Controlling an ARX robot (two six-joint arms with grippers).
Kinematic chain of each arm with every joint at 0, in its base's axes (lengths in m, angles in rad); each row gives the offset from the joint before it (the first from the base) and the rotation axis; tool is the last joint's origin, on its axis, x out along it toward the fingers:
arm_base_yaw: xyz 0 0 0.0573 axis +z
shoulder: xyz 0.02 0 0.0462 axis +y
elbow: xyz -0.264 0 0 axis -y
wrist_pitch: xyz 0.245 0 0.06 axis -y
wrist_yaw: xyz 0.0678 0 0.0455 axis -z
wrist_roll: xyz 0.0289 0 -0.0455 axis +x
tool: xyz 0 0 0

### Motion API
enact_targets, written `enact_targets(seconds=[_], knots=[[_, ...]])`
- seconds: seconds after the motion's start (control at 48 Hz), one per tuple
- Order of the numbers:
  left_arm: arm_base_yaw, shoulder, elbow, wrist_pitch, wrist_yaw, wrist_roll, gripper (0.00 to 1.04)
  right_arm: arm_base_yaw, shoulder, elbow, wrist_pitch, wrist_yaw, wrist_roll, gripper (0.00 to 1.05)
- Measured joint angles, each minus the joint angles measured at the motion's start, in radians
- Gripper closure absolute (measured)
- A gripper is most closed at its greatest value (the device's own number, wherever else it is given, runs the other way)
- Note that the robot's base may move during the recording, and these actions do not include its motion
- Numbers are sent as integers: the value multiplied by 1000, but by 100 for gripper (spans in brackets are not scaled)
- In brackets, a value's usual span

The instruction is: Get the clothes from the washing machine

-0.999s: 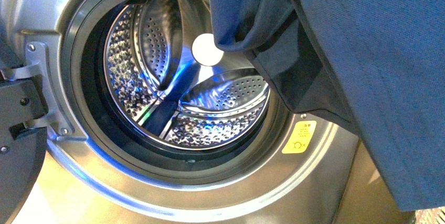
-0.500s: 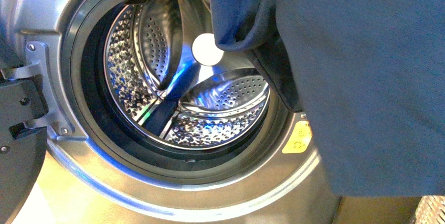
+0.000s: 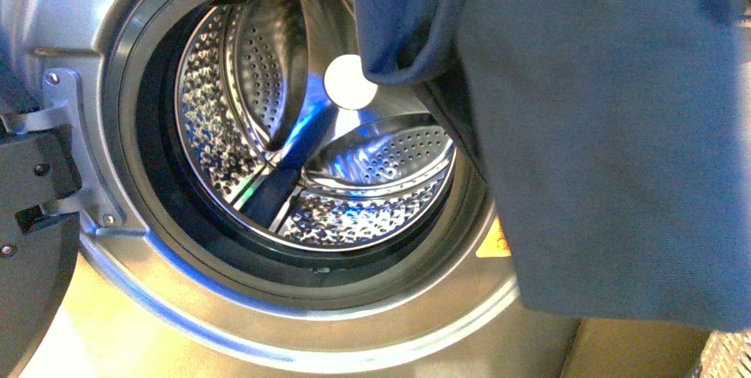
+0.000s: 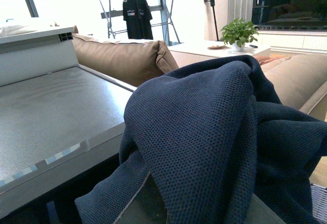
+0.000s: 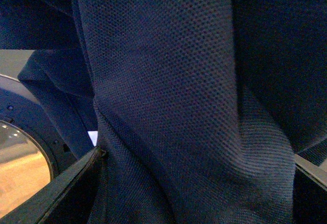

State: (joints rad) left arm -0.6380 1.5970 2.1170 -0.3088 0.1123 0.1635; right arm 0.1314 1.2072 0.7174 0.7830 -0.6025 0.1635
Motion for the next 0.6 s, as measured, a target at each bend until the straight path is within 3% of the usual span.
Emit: enact_targets(seconds=[0.167,0.604], knots=[[0,0,0,0,0,0,94,10,4,0,17,11,17,27],[0,0,0,0,0,-1,94,-33,-55,-6,63,-17,202,90]])
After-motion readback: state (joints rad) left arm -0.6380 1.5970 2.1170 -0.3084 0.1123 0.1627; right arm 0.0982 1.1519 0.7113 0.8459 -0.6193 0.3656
